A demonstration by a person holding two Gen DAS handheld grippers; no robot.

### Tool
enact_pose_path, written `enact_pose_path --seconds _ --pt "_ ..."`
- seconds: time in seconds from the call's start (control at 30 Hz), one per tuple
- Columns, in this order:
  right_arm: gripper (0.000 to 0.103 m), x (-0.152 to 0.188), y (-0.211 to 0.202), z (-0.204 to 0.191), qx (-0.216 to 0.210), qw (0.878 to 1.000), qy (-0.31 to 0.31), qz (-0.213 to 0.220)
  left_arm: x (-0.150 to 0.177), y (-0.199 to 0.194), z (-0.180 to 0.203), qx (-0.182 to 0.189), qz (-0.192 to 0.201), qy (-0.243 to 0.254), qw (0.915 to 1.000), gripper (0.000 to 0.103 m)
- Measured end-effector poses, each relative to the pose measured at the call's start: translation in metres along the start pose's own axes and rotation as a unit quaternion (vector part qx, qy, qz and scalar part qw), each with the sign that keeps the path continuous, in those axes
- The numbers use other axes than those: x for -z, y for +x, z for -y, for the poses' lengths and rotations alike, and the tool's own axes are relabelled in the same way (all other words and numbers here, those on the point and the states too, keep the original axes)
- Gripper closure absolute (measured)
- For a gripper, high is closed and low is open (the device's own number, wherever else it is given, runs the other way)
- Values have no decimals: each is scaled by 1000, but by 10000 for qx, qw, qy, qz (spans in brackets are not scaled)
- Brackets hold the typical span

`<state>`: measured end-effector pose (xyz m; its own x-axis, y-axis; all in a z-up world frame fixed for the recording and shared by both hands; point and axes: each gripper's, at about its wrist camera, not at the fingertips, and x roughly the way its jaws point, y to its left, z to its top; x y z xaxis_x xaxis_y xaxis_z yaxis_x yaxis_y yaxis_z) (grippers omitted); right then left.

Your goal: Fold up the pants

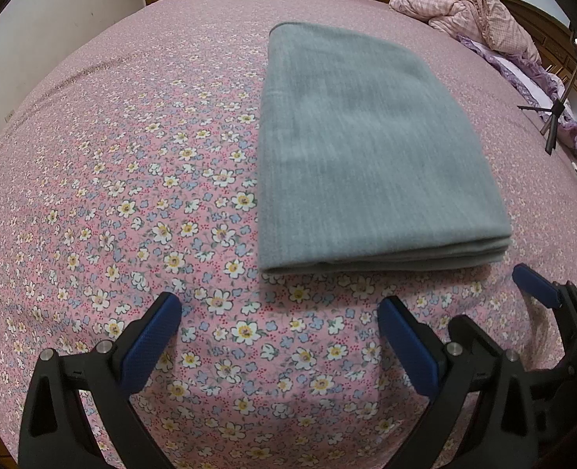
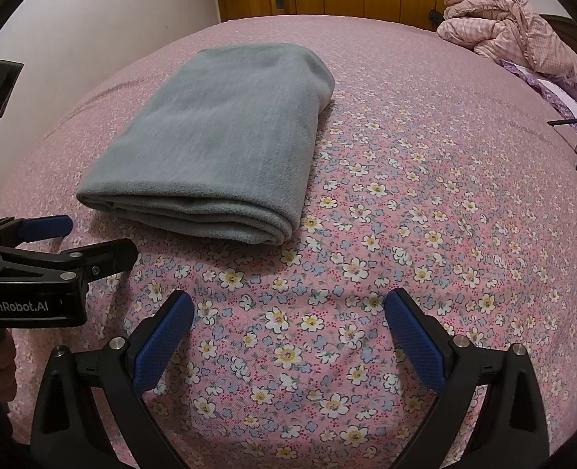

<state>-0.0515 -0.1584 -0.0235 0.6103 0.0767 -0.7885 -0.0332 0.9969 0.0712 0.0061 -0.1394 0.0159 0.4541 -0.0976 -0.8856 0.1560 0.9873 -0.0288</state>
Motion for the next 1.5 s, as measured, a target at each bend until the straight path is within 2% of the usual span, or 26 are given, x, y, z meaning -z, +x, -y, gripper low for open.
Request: enact_pose_path --seconds 1.5 --pt "0 1 1 -1 15 10000 -6 3 0 1 1 -22 5 -14 10000 0"
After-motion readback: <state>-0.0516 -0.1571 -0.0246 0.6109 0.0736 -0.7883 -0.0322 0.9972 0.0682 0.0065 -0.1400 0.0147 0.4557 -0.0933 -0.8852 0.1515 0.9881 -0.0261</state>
